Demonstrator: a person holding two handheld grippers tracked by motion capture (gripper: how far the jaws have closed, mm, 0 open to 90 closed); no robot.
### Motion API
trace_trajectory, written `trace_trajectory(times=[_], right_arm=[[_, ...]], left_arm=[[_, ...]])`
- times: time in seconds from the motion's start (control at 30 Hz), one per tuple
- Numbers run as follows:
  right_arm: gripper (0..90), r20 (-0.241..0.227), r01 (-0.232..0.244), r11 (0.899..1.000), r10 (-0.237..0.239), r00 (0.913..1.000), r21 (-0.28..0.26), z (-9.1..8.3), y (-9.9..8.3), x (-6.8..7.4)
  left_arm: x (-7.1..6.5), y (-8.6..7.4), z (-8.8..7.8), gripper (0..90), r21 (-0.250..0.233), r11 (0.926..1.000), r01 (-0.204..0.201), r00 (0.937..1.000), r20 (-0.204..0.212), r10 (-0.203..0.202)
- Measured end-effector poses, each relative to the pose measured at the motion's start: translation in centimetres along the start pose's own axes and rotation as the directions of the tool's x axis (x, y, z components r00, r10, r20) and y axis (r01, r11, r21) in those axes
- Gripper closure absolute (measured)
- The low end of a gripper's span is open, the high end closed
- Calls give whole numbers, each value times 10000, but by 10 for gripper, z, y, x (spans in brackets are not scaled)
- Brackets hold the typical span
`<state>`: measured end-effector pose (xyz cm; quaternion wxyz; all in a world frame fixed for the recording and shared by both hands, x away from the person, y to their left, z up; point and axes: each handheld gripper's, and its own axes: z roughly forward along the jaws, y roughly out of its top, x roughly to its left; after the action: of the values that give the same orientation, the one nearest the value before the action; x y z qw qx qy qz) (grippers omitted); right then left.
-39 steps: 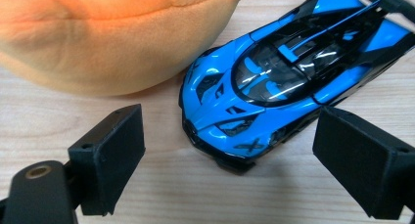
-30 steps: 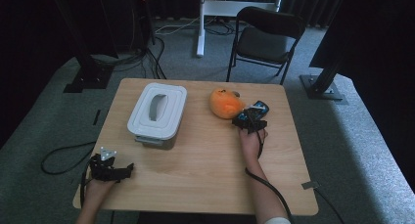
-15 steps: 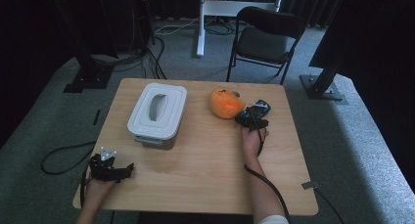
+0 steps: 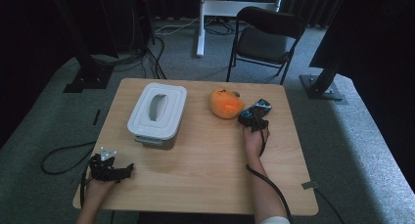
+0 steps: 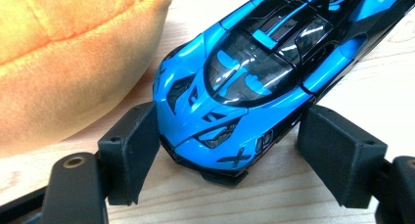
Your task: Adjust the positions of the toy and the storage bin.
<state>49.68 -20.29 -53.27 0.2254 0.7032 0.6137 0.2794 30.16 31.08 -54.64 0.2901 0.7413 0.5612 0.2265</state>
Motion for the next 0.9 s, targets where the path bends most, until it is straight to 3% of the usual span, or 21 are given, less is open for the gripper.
trace_trajectory(times=[0.2,0.27,0.33,0.37,0.53,0.7,0.9], right_arm=[[283,-71,-4,10000,4,10000,15,-3,0,-3],[396,-56,-203,9998,203,9998,-72,-6,1,-9],[530,-331,-529,9986,529,9980,30,-6,1,-19],[566,-238,-410,9991,412,9989,97,-6,1,-21],[322,-450,116,9999,-114,9989,46,-10,-4,-24],[252,-275,352,9970,-372,9989,-690,-28,2,-34],[200,-263,261,9967,-282,9993,-773,-39,25,-49]], left_arm=[[0,0,0,3,2,10000,5,10000,-8,-5],[0,0,0,3,-1,10000,6,10000,-8,-6],[0,0,0,3,0,10000,5,10000,-8,-5],[0,0,0,3,1,10000,4,10000,-7,-4],[0,0,0,3,2,10000,8,10000,-7,-8],[0,0,0,3,1,10000,7,10000,-8,-7],[0,0,0,3,3,10000,7,10000,-9,-7]])
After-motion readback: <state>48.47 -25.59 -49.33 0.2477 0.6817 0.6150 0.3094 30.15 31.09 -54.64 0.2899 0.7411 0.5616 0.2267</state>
